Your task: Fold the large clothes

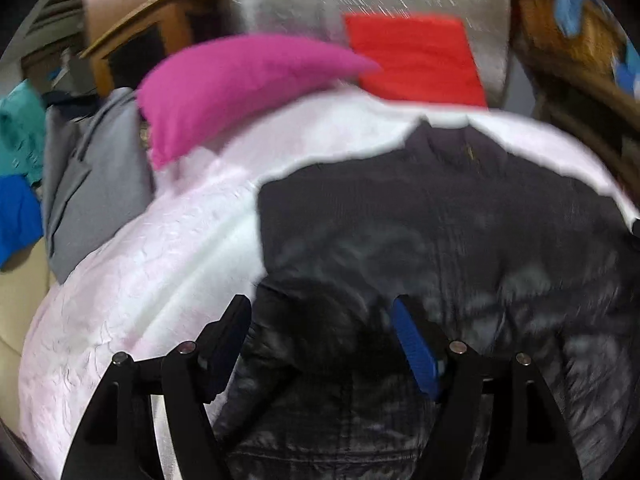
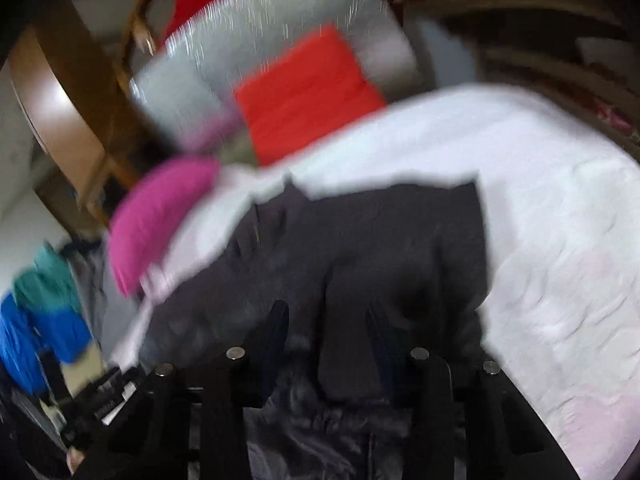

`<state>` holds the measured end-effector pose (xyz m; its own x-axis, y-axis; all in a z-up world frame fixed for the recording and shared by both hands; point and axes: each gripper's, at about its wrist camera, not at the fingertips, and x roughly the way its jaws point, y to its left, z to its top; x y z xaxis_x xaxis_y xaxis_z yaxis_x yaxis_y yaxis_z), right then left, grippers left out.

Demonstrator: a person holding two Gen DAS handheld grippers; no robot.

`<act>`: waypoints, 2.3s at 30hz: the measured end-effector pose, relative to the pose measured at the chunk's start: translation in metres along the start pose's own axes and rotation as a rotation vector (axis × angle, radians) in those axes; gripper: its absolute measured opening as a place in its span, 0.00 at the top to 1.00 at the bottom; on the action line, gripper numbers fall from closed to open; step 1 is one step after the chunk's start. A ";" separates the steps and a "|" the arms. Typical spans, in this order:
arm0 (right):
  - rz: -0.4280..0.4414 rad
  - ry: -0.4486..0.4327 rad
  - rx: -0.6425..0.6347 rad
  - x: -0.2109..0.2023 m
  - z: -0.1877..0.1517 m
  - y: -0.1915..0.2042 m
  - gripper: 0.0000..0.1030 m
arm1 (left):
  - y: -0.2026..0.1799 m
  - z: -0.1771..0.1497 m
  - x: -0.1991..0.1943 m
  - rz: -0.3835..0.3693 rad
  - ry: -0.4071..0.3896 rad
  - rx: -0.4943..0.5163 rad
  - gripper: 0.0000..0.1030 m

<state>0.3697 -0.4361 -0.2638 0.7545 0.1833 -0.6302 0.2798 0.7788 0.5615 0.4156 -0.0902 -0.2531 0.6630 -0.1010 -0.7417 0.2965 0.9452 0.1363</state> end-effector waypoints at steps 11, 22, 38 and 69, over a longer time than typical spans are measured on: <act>0.098 -0.067 -0.033 0.006 0.019 0.023 0.59 | -0.024 -0.003 -0.001 0.030 -0.013 0.062 0.28; 0.011 -0.001 -0.071 0.041 0.016 0.013 0.58 | -0.027 0.001 0.002 0.043 -0.023 0.059 0.28; 0.129 0.076 0.000 0.021 0.001 0.008 0.46 | -0.026 0.004 0.002 0.043 -0.018 0.051 0.28; 0.153 -0.128 0.118 -0.033 0.013 -0.039 0.65 | 0.054 0.007 0.043 -0.194 0.137 -0.341 0.35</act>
<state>0.3417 -0.4796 -0.2581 0.8604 0.2104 -0.4641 0.2180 0.6712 0.7085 0.4649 -0.0455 -0.2735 0.5132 -0.2670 -0.8157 0.1474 0.9637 -0.2228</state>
